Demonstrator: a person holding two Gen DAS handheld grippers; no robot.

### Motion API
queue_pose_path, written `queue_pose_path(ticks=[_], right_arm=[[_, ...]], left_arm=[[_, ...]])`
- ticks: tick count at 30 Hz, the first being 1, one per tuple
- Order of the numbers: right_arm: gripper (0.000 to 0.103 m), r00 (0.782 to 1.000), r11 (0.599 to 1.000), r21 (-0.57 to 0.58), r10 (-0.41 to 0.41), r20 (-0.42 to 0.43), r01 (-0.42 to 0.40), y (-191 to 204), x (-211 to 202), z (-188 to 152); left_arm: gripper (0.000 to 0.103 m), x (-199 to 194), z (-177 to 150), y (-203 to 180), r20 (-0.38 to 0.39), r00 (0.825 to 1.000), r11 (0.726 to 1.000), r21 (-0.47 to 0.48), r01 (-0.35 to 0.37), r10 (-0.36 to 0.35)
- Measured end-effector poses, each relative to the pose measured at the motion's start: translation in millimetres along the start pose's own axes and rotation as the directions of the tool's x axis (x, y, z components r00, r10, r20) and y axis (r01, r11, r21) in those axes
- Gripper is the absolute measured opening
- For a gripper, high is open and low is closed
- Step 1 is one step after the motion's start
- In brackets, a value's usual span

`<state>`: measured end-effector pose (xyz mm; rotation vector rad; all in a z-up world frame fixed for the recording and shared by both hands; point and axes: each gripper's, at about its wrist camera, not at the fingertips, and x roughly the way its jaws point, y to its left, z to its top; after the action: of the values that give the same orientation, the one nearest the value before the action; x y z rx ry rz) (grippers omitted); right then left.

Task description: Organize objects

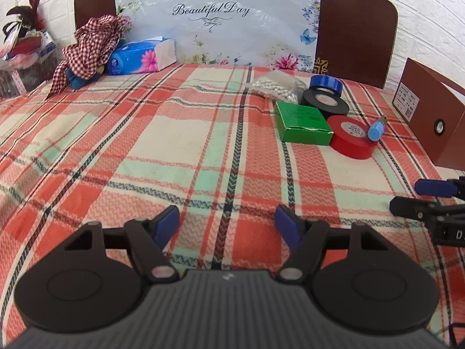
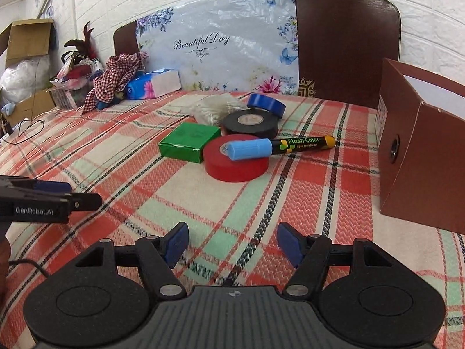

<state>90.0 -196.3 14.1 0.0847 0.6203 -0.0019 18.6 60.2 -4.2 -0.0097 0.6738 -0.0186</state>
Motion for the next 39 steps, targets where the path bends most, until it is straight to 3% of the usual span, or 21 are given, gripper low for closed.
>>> queue_pose_path(ticks=[8, 14, 19, 23, 28, 34, 39], right_arm=[[0.066, 1.000, 0.999, -0.026, -0.022, 0.015, 0.022, 9.7, 11.3, 11.7], [0.067, 0.998, 0.998, -0.024, -0.051, 0.021, 0.052, 10.1, 45.1, 32.8], [0.076, 0.998, 0.996, -0.061, -0.068, 0.013, 0.069, 8.3, 81.1, 52.8], [0.073, 0.998, 0.994, -0.096, -0.056, 0.012, 0.056, 11.6, 89.8, 56.7], [0.073, 1.000, 0.995, -0.091, -0.029, 0.002, 0.029, 12.4, 69.6, 43.5], [0.073, 1.000, 0.990, -0.144, 0.003, -0.016, -0.005, 19.2, 13.0, 3.8], [0.073, 0.999, 0.990, -0.140, -0.033, -0.028, 0.029, 9.2, -38.2, -29.8]], left_arm=[[0.079, 5.2, -1.0, 5.8, 0.034, 0.998, 0.999, -0.015, 0.046, -0.046], [0.084, 5.5, -3.1, 7.2, 0.047, 0.997, 0.998, -0.020, 0.066, -0.065], [0.087, 6.3, -2.7, 10.9, 0.053, 0.994, 0.995, -0.035, 0.096, -0.094], [0.087, 6.6, -2.6, 11.0, 0.054, 0.993, 0.994, -0.037, 0.103, -0.101], [0.088, 7.5, -3.2, 6.6, 0.048, 0.995, 0.996, -0.012, 0.085, -0.085], [0.088, 8.2, -3.8, 0.5, 0.040, 0.998, 0.998, 0.021, 0.057, -0.058], [0.088, 8.6, -4.1, -2.7, 0.033, 0.999, 0.998, 0.041, 0.041, -0.042]])
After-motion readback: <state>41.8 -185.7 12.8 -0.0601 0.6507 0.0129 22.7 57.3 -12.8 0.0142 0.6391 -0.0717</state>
